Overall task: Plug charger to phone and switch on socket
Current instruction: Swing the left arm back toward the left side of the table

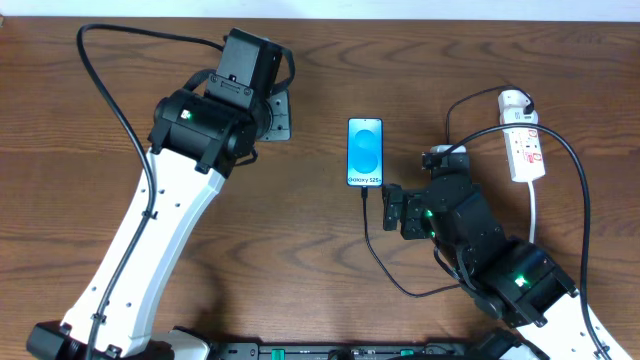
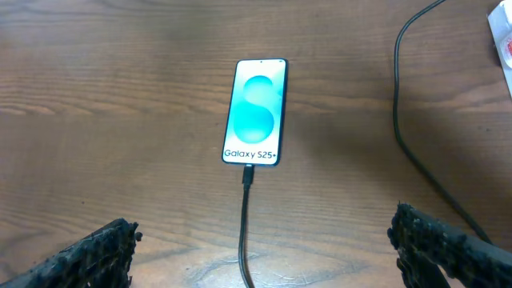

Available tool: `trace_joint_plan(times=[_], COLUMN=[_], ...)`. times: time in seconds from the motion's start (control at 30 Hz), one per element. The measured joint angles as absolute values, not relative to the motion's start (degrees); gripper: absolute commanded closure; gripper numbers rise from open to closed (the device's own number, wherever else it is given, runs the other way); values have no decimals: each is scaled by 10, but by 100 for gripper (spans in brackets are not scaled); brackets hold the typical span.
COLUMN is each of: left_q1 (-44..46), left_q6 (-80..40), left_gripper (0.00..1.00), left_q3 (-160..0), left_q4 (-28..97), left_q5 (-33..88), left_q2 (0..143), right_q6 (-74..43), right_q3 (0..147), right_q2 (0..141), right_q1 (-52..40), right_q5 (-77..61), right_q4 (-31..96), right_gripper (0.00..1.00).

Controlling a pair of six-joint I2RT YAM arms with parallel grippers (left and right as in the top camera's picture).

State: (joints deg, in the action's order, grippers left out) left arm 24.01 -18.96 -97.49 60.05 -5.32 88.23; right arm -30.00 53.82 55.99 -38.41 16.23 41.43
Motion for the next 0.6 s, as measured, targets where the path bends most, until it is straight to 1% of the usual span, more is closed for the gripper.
trace_joint_plan(times=[0.1, 0.13, 0.37, 0.5, 0.6], left_q1=[240, 240, 240, 240, 240], left_q6=[-182, -181, -179, -149, -121], left_gripper=[2, 0, 2, 2, 2], left_q3=[-975, -975, -974, -974, -974], left_q4=[612, 618, 626, 641, 656], left_q5=[-53, -53, -28, 35, 89], left_q2=[874, 868, 771, 687, 633], right_q6=[-309, -313, -329, -345, -361], right_q3=[539, 540, 574, 591, 591], right_q2=[560, 560, 560, 560, 560], right_q1=[-378, -374, -333, -297, -268], right_q5=[160, 159, 153, 152, 152], right_q4=[425, 433, 513, 552, 562], right_gripper=[1, 1, 2, 6, 6])
